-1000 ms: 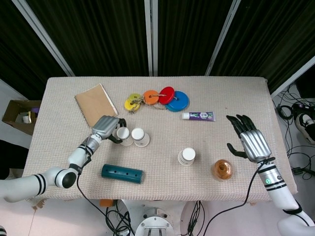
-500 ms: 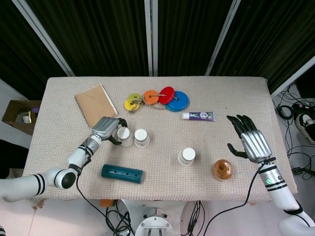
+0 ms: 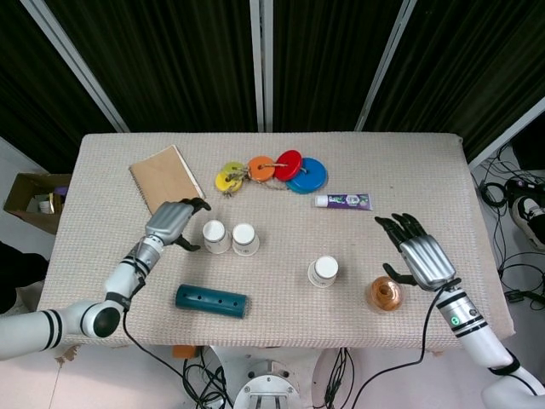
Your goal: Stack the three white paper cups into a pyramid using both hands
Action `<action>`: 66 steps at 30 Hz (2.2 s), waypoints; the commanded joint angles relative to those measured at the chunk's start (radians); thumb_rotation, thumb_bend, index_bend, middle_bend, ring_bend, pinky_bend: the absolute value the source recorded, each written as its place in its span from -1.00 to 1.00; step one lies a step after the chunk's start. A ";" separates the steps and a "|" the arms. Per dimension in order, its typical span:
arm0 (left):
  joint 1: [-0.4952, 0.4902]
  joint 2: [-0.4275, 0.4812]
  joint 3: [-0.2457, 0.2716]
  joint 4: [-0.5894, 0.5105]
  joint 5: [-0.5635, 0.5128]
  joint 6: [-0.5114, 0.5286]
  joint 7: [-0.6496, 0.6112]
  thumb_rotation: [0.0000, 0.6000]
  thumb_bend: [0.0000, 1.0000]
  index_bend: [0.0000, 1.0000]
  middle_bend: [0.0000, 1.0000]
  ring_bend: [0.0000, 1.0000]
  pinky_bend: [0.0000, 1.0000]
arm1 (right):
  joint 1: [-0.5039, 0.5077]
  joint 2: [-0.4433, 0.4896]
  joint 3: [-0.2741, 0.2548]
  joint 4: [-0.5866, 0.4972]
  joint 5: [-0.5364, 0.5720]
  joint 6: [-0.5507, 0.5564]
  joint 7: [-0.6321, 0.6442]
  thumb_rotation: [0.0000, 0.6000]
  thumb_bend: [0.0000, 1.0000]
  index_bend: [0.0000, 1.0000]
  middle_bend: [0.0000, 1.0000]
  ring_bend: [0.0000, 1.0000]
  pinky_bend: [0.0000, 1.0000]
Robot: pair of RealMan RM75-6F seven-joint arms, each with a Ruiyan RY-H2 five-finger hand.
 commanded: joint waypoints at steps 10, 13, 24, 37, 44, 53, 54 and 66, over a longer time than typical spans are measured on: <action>0.219 0.165 0.059 -0.161 0.187 0.270 -0.080 1.00 -0.95 -0.55 -0.67 -0.65 -0.34 | 0.094 -0.102 -0.001 0.018 0.054 -0.156 -0.150 1.00 -0.74 -0.97 -0.64 -0.95 -0.79; 0.248 0.181 0.071 -0.175 0.214 0.288 -0.097 1.00 -0.95 -0.55 -0.67 -0.65 -0.35 | 0.120 -0.128 0.008 0.026 0.063 -0.183 -0.181 1.00 -0.68 -0.92 -0.63 -0.95 -0.79; 0.304 0.196 0.084 -0.175 0.254 0.290 -0.137 1.00 -0.96 -0.55 -0.67 -0.65 -0.36 | 0.182 -0.193 0.023 0.032 0.107 -0.235 -0.303 1.00 -0.58 -0.71 -0.56 -0.93 -0.78; 0.351 0.212 0.076 -0.174 0.284 0.300 -0.171 1.00 -0.96 -0.55 -0.67 -0.65 -0.36 | 0.208 -0.237 0.016 0.049 0.107 -0.223 -0.351 1.00 -0.34 -0.20 -0.13 -0.63 -0.67; 0.383 0.229 0.077 -0.171 0.288 0.309 -0.191 1.00 -0.96 -0.55 -0.67 -0.65 -0.35 | 0.221 -0.177 0.053 -0.039 0.067 -0.173 -0.329 1.00 -0.31 -0.07 -0.07 -0.57 -0.63; 0.434 0.219 0.103 -0.182 0.315 0.342 -0.177 1.00 -0.96 -0.55 -0.67 -0.65 -0.35 | 0.427 -0.163 0.252 -0.130 0.242 -0.317 -0.385 1.00 -0.32 -0.06 -0.09 -0.57 -0.63; 0.440 0.216 0.105 -0.182 0.322 0.349 -0.175 1.00 -0.96 -0.55 -0.67 -0.65 -0.35 | 0.455 -0.173 0.268 -0.124 0.273 -0.335 -0.402 1.00 -0.32 -0.06 -0.10 -0.57 -0.63; 0.503 0.193 0.125 -0.167 0.369 0.392 -0.194 1.00 -0.96 -0.54 -0.67 -0.65 -0.35 | 0.776 -0.374 0.313 0.103 0.690 -0.412 -0.589 1.00 -0.32 -0.06 -0.13 -0.57 -0.63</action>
